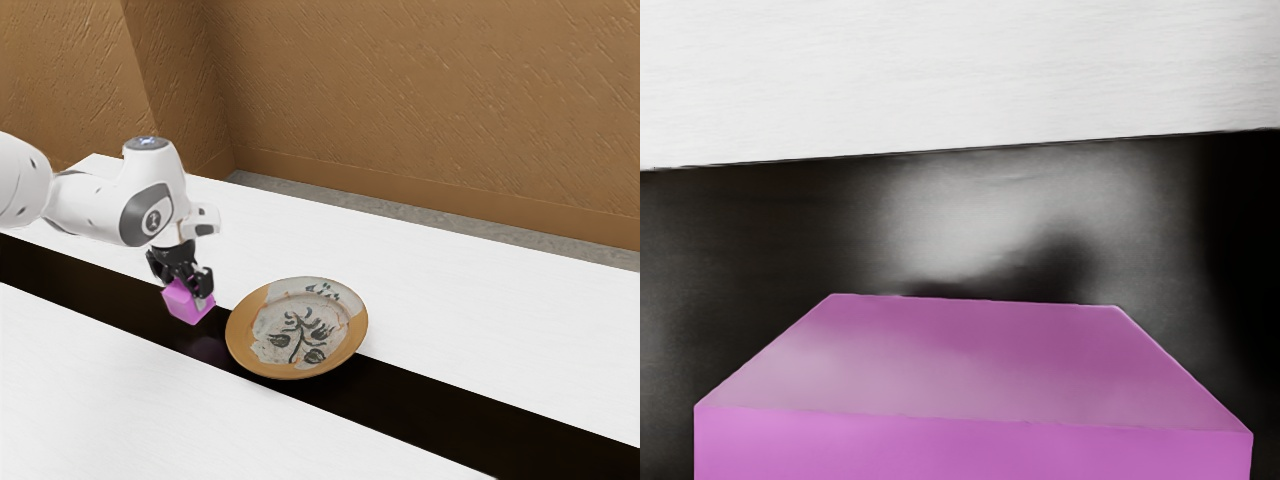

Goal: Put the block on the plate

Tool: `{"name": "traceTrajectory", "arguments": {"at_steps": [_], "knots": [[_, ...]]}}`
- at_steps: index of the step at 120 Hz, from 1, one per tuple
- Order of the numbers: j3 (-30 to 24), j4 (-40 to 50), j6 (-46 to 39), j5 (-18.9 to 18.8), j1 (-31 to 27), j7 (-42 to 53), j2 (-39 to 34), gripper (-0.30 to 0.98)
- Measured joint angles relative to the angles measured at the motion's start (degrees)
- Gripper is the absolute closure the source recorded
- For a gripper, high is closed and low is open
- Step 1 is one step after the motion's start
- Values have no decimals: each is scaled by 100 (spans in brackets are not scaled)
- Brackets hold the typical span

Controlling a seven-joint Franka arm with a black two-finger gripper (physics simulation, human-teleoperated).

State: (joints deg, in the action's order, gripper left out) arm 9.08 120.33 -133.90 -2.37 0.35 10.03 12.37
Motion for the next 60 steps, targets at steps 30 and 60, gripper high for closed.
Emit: {"name": "traceTrajectory", "arguments": {"at_steps": [30,60], "knots": [[-881,-46,217,351,174,-526,-631,27],[-1550,-914,232,489,114,-1238,448,24]]}}
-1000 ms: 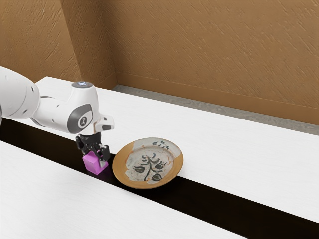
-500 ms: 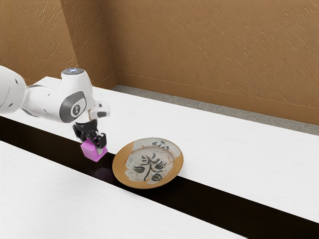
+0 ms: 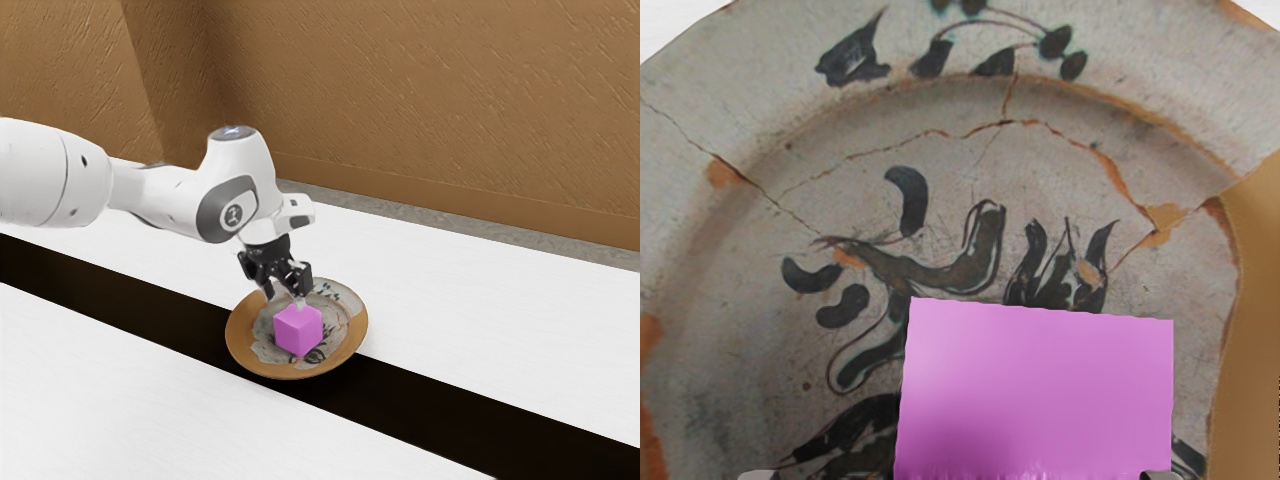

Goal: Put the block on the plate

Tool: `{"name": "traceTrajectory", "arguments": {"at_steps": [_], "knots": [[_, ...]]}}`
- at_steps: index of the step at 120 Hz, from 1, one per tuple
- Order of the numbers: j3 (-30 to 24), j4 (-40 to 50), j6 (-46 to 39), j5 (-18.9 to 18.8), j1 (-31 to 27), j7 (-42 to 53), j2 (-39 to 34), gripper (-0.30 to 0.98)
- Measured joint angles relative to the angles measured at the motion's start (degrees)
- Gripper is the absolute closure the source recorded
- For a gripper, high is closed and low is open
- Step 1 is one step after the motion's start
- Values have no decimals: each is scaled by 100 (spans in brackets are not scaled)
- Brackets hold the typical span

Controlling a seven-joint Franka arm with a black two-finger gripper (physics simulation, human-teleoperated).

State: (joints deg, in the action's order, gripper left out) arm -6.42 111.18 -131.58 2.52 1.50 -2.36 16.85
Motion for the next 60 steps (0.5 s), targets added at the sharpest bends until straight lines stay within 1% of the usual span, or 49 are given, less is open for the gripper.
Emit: {"name": "traceTrajectory", "arguments": {"at_steps": [6,16,24,32,47,60], "knots": [[-3,2,-5,7,2,-113,-53,22],[21,96,10,6,21,-273,-310,15],[239,158,32,-5,134,-382,-514,11],[474,142,57,-96,219,-436,-655,8],[900,-233,388,-429,354,-429,-830,4],[1004,-465,800,-723,388,-387,-1113,3]]}}
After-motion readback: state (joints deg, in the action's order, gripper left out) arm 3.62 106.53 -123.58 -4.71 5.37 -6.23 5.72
